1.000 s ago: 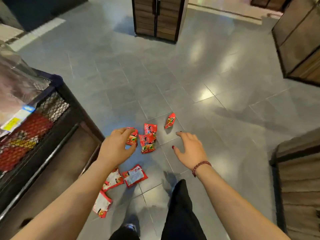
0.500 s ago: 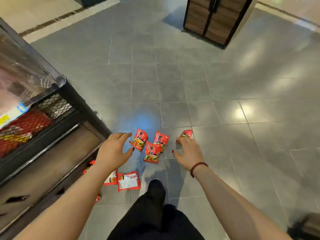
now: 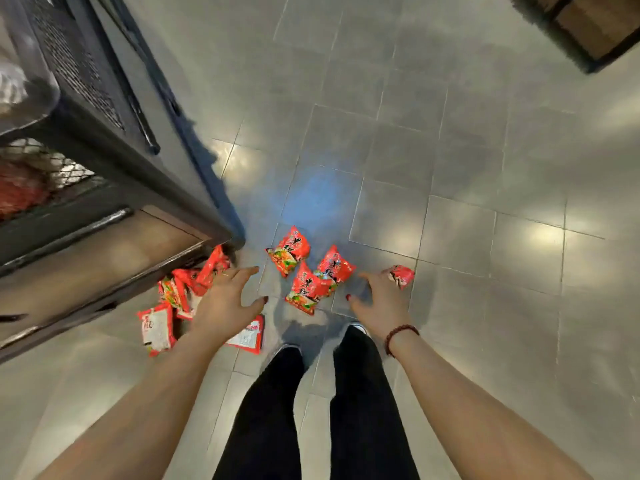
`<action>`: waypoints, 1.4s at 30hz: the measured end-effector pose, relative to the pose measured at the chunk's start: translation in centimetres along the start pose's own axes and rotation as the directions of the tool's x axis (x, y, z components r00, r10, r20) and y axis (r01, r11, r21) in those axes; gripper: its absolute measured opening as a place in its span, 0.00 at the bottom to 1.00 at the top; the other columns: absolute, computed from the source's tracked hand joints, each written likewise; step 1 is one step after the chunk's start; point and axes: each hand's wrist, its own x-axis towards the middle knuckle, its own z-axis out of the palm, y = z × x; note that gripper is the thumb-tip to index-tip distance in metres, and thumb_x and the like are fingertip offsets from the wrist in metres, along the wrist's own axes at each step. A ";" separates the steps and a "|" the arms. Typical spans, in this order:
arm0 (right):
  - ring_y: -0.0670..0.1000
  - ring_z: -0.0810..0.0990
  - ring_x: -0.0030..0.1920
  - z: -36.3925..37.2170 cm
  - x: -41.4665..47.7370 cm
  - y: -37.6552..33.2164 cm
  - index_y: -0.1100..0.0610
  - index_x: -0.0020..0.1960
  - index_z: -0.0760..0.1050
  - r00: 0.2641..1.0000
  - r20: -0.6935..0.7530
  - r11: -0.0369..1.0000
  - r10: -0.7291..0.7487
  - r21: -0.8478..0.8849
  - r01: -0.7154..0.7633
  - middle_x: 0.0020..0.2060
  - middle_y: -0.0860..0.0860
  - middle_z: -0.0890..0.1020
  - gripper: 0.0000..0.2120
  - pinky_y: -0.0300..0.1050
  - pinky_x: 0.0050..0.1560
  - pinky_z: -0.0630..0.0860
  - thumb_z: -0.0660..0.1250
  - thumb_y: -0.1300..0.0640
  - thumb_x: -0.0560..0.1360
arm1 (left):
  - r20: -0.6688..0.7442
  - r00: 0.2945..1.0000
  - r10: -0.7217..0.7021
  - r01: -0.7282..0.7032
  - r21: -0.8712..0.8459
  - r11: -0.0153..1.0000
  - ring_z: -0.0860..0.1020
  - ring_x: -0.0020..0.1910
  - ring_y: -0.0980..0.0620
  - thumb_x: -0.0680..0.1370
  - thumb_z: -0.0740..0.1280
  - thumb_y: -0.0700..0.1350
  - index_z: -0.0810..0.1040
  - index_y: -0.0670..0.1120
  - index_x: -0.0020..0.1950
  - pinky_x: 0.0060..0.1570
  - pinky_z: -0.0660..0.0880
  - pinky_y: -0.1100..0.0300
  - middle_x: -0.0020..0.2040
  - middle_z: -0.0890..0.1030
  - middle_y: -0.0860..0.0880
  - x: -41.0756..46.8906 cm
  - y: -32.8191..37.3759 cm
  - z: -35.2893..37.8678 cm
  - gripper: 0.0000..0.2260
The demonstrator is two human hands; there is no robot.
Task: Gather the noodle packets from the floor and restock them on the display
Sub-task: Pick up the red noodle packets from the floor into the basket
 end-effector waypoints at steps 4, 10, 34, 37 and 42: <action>0.51 0.73 0.63 3.1 7.0 3.9 0.52 0.66 0.70 0.997 0.026 0.976 0.073 0.206 -0.077 0.62 0.50 0.75 0.25 0.53 0.65 0.72 0.72 0.48 0.72 | 0.028 0.974 -0.227 0.228 -0.179 0.957 0.70 0.68 0.44 0.70 0.76 0.52 0.73 0.47 0.69 0.67 0.64 0.54 0.68 0.73 0.45 5.1 -2.1 7.7 0.29; 0.48 0.71 0.64 12.1 16.9 11.9 0.49 0.67 0.66 0.969 0.100 0.863 0.226 0.441 -0.247 0.59 0.44 0.71 0.27 0.43 0.65 0.67 0.73 0.50 0.72 | 0.103 0.908 -0.406 0.413 -0.377 0.829 0.76 0.62 0.45 0.68 0.77 0.57 0.67 0.56 0.72 0.64 0.71 0.51 0.72 0.69 0.50 13.4 -7.0 21.3 0.35; 0.51 0.84 0.39 35.2 36.3 24.8 0.55 0.42 0.75 0.837 0.064 0.381 0.544 0.870 -0.314 0.40 0.51 0.83 0.12 0.49 0.42 0.81 0.77 0.65 0.67 | 0.272 0.943 -0.192 0.319 -0.577 0.752 0.81 0.53 0.55 0.65 0.80 0.49 0.72 0.50 0.64 0.55 0.78 0.54 0.56 0.82 0.52 27.6 -20.5 44.5 0.31; 0.58 0.84 0.49 34.1 34.8 23.5 0.54 0.43 0.75 0.865 0.060 0.413 0.499 0.861 -0.298 0.45 0.54 0.84 0.12 0.58 0.52 0.80 0.75 0.66 0.68 | 0.259 0.938 -0.229 0.343 -0.618 0.708 0.81 0.51 0.55 0.69 0.78 0.45 0.73 0.56 0.57 0.53 0.79 0.53 0.53 0.82 0.55 25.4 -20.3 43.4 0.22; 0.50 0.85 0.42 29.8 30.2 19.6 0.55 0.49 0.76 0.906 0.082 0.430 0.415 0.860 -0.275 0.44 0.51 0.84 0.12 0.48 0.44 0.82 0.74 0.65 0.70 | 0.126 0.896 -0.426 0.338 -0.815 0.470 0.80 0.49 0.61 0.75 0.73 0.46 0.73 0.59 0.55 0.45 0.74 0.63 0.50 0.81 0.60 18.9 -18.5 37.1 0.14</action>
